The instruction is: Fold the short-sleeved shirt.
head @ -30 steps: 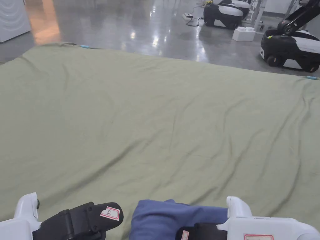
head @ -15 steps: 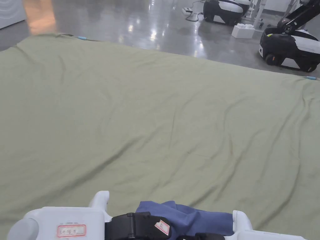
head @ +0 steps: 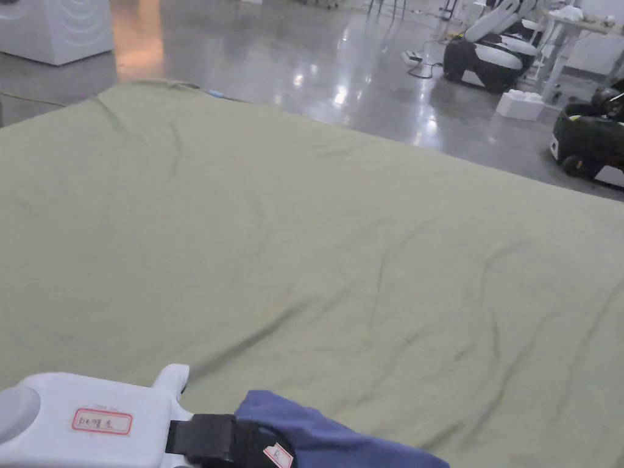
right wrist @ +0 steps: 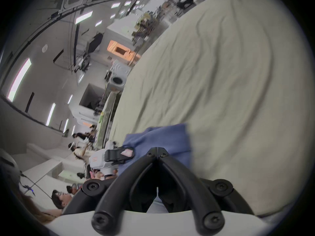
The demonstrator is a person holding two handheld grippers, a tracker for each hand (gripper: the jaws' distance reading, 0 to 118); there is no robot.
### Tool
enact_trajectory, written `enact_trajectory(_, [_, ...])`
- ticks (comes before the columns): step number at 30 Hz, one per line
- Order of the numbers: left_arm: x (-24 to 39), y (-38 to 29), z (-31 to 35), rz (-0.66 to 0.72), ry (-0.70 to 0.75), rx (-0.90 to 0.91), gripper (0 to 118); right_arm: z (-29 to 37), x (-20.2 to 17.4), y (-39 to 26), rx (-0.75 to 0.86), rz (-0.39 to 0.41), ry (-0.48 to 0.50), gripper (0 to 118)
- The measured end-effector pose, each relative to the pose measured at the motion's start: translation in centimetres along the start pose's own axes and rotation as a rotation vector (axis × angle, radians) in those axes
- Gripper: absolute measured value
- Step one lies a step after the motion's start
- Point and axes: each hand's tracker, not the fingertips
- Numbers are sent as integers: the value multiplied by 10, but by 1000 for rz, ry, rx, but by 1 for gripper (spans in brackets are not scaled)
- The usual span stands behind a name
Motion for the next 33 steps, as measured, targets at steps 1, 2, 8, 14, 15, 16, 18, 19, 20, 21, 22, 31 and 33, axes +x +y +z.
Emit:
enact_trajectory(1, [-3, 7, 23, -2, 35, 22, 32, 3, -3, 0, 17, 6, -35, 2])
enact_trajectory(2, [-6, 14, 45, -7, 66, 32, 32, 4, -7, -1, 28, 10, -58, 2])
enact_trajectory(8, [-23, 40, 166, -22, 333, 133, 32, -19, -37, -9, -14, 37, -87, 2])
enact_trajectory(14, [-45, 52, 250, 1, 464, 228, 31, -70, -77, -13, -140, 105, -91, 2])
enact_trajectory(15, [-50, 57, 259, -7, 478, 225, 32, -77, -82, -14, -159, 112, -84, 2])
enact_trajectory(16, [-53, 61, 270, -6, 510, 232, 31, -85, -87, -14, -173, 118, -82, 2])
enact_trajectory(18, [-58, 66, 288, 8, 567, 243, 31, -99, -97, -17, -202, 131, -83, 2])
enact_trajectory(19, [-74, 79, 306, 10, 582, 239, 32, -106, -102, -19, -217, 140, -89, 2])
enact_trajectory(20, [-81, 88, 320, 16, 613, 251, 31, -112, -105, -20, -230, 149, -91, 2])
enact_trajectory(21, [-82, 94, 328, -3, 650, 248, 31, -118, -109, -22, -240, 157, -95, 2])
enact_trajectory(22, [-82, 101, 335, -14, 690, 252, 32, -124, -112, -24, -253, 161, -100, 2])
enact_trajectory(31, [-78, 154, 355, -146, 945, 200, 32, -143, -118, -33, -308, 179, -173, 2])
enact_trajectory(33, [-81, 160, 349, -175, 974, 161, 32, -142, -116, -32, -300, 182, -188, 2])
